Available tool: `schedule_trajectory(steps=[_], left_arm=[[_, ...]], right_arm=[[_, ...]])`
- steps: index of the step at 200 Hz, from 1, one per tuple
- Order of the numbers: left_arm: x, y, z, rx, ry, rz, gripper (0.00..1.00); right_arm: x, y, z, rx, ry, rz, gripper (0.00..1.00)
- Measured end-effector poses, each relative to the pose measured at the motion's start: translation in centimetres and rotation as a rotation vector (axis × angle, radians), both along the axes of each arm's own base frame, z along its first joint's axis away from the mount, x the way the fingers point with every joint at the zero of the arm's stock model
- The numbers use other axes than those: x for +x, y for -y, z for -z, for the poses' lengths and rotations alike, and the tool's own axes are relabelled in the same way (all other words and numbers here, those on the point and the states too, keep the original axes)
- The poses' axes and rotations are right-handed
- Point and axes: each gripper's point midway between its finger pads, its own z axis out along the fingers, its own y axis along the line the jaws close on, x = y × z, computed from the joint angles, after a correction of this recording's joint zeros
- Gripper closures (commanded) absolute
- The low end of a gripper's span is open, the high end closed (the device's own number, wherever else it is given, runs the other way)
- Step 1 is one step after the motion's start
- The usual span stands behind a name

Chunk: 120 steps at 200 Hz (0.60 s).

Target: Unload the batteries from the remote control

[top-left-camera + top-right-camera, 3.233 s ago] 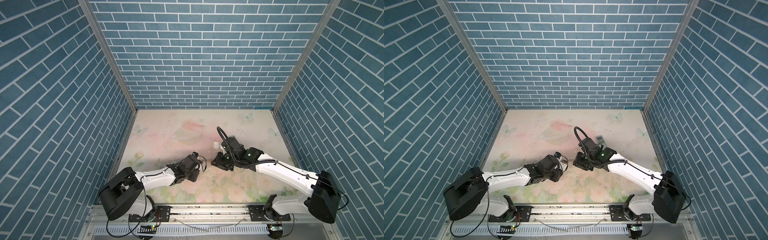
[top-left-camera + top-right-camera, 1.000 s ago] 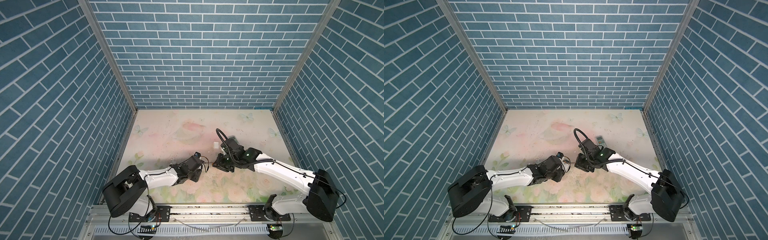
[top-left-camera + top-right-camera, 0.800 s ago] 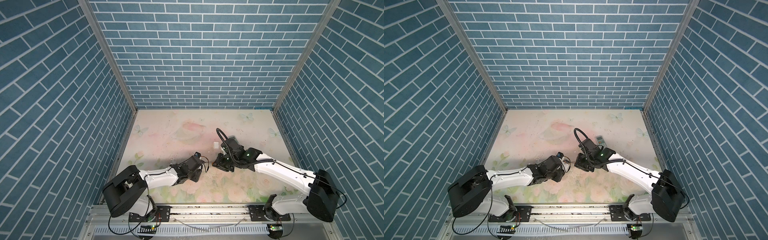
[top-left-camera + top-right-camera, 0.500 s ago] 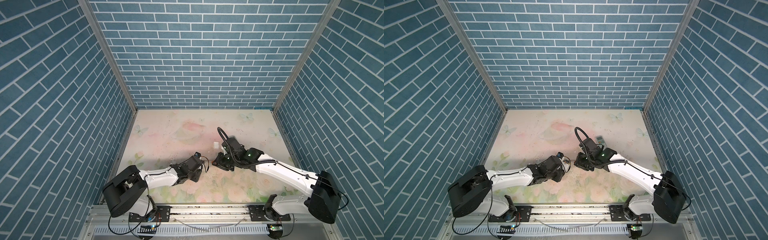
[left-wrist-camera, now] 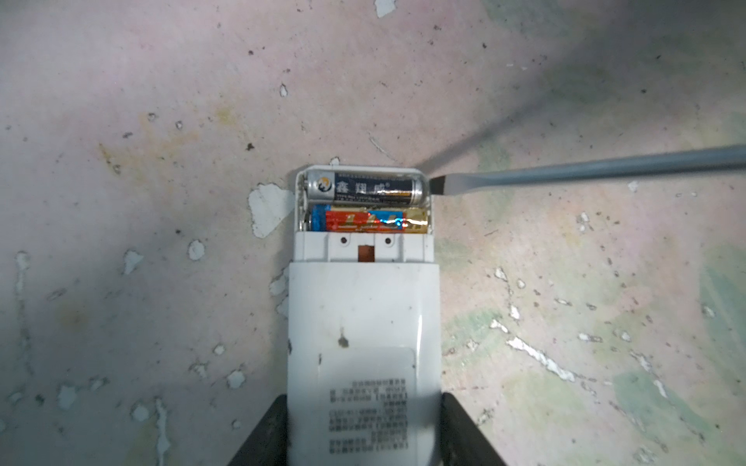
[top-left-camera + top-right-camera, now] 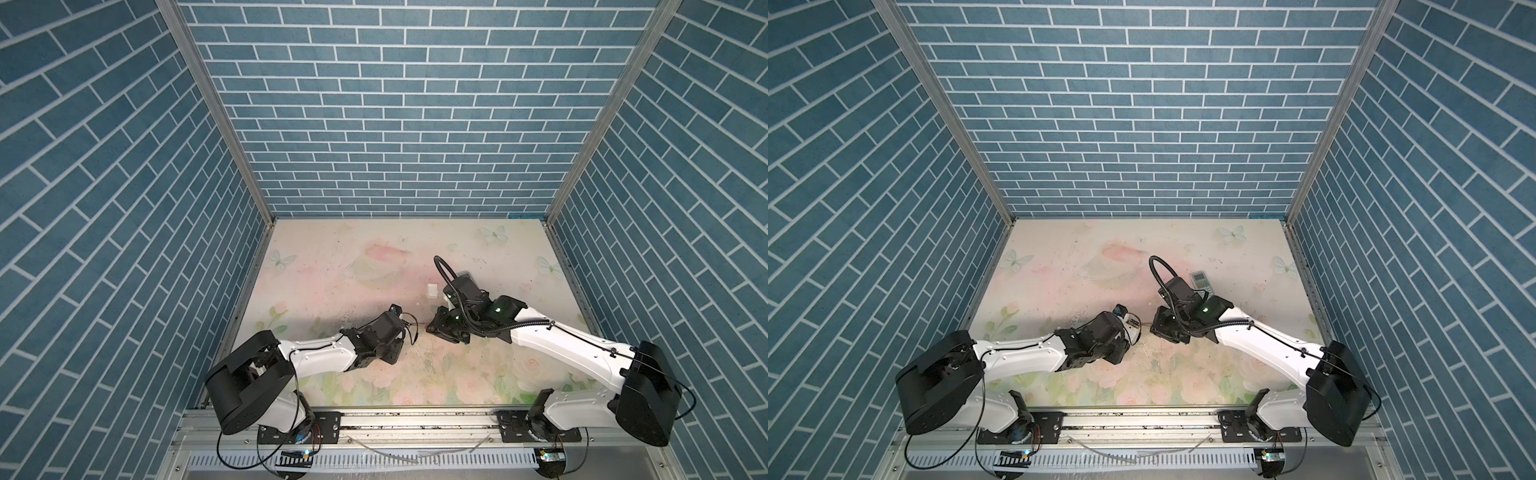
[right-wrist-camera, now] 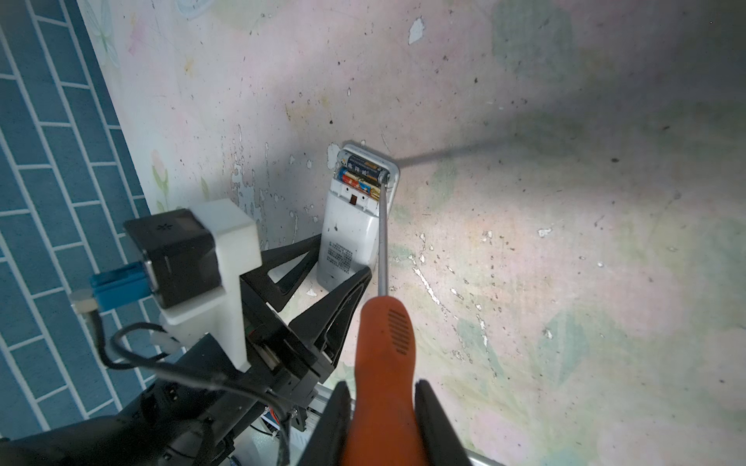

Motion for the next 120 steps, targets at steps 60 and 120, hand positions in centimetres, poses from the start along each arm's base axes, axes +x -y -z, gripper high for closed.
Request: schedule_trajectory(steps=[60, 120], left_arm=[[0.0, 0.01, 0.0, 0.0, 0.0, 0.0, 0.83], [0.02, 0.01, 0.03, 0.0, 0.0, -0.001, 0.84]], right_arm=[[0.07, -0.03, 0.38, -0.003, -0.002, 0.001, 1.0], [0.15, -0.28, 0.71, 0.002, -0.005, -0.002, 1.0]])
